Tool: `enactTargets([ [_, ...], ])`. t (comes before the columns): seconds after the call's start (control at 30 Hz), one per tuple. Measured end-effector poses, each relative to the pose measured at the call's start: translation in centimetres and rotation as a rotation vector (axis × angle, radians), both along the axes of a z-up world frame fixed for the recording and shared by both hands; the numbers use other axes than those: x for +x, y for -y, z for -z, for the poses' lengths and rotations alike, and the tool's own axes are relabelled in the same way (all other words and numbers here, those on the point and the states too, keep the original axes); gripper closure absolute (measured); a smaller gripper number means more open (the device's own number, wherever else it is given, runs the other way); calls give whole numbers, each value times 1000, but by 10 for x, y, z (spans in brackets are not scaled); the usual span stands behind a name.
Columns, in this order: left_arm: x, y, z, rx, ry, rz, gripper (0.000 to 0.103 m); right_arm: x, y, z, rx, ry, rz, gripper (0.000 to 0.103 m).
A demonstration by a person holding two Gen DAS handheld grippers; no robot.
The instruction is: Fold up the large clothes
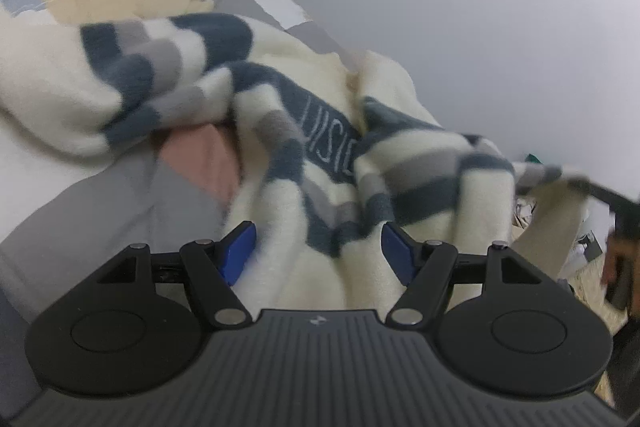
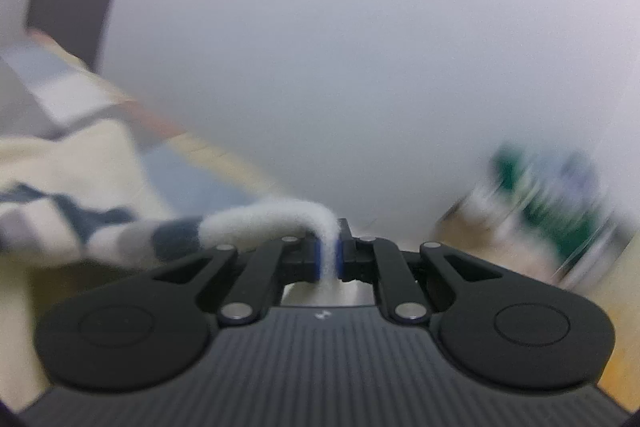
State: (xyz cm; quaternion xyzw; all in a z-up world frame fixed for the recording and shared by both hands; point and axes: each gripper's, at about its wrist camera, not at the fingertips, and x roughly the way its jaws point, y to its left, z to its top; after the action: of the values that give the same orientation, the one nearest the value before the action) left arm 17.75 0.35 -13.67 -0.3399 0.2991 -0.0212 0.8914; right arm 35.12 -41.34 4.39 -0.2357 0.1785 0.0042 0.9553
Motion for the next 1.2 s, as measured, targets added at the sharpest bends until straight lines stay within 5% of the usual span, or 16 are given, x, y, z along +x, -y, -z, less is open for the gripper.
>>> enactTargets([
  [0.13, 1, 2, -4, 5, 3, -1, 29, 39, 19, 3, -177, 127, 81, 92],
  [0.33, -6, -7, -8, 25, -20, -45, 29, 60, 58, 83, -241, 10, 205, 90],
  [0.5, -10, -11, -12, 77, -39, -70, 29, 48, 97, 123, -3, -147, 306, 82],
  [0.63, -16, -11, -16, 93, -48, -85, 29, 13, 117, 125, 367, -220, 436, 30],
  [0.7, -23, -12, -19, 98, -55, -99, 29, -5, 118, 129, 497, -230, 479, 28],
  [0.87, -39, -9, -23, 143, -70, -111, 29, -35, 83, 122, 506, -307, 386, 28],
  [1.2, -66, -8, -10, 136, -177, -146, 29, -144, -4, 95, 748, -543, 9, 28],
])
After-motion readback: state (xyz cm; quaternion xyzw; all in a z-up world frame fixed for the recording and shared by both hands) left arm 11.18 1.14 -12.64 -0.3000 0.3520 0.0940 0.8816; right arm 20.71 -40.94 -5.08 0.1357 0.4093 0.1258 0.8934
